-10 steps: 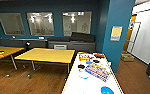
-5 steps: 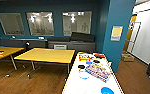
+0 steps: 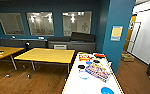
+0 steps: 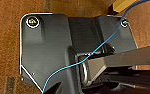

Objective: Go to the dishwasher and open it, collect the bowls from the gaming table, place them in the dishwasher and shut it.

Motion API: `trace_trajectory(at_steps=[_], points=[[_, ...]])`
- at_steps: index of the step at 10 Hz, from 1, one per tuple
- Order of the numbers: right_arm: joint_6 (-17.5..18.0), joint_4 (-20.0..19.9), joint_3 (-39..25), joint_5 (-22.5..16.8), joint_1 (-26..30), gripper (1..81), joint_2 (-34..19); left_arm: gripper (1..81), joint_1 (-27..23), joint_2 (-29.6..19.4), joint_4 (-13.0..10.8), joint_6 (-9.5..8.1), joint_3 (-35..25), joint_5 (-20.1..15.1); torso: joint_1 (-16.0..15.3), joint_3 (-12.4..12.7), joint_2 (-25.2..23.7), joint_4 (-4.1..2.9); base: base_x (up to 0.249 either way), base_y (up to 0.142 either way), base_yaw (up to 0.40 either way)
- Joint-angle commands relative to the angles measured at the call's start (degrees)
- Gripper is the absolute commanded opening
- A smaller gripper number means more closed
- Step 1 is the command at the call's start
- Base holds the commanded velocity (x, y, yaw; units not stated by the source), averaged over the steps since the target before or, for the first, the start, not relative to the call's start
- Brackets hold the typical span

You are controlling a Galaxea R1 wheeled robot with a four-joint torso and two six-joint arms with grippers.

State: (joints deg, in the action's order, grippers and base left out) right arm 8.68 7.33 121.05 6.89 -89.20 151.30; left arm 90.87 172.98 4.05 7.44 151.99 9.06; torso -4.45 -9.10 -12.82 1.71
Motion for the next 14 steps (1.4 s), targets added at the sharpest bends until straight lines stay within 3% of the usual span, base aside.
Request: trace_trajectory(at_steps=[1, 2, 4, 7, 10, 11, 14], points=[[3.36, -0.56, -18.32, 4.98, 0.55, 81.1, -17.40, 81.1, -2.23, -0.09, -0.09, 0.03, -0.38, -2.82, 0.00, 0.00, 0.00, 0.00, 0.000, 0.000, 0.000], [3.36, -0.47, -23.50, 7.17, 0.64, 81.1, -22.41, 81.1, -2.23, -0.09, -0.09, 0.03, -0.38, -2.82, 0.00, 0.00, 0.00, 0.00, 0.000, 0.000, 0.000], [3.62, -0.38, -31.82, 11.11, 1.60, 81.1, -31.61, 81.1, -2.23, 0.00, -0.09, 0.03, -0.38, -2.82, 0.02, -3.96, 0.00, 0.00, 0.000, 0.000, 0.000], [5.03, -0.30, -41.78, 13.94, 4.50, 81.1, -42.72, 81.1, -2.23, 0.08, -0.09, 0.03, -0.38, -2.82, 0.07, -9.68, 0.00, 0.00, 0.000, 0.000, 0.000], [7.84, -0.12, -46.80, 14.12, 8.64, 81.1, -49.93, 81.1, -2.23, 0.17, 0.08, 0.03, -0.29, -2.82, 0.02, -15.52, 0.02, 0.00, 0.000, 0.000, 0.000], [9.23, -0.12, -47.49, 14.12, 10.56, 81.1, -51.84, 81.1, -2.23, 0.17, 0.08, 0.03, -0.29, -2.82, 0.02, -13.53, 0.05, 0.00, 0.000, 0.000, 0.000], [16.53, -0.47, -46.28, 13.16, 18.29, 81.1, -55.72, 81.1, -2.31, 0.17, 0.08, -0.05, -0.20, -2.82, -0.02, -15.23, 0.09, 0.00, 0.000, 0.000, 0.000]])
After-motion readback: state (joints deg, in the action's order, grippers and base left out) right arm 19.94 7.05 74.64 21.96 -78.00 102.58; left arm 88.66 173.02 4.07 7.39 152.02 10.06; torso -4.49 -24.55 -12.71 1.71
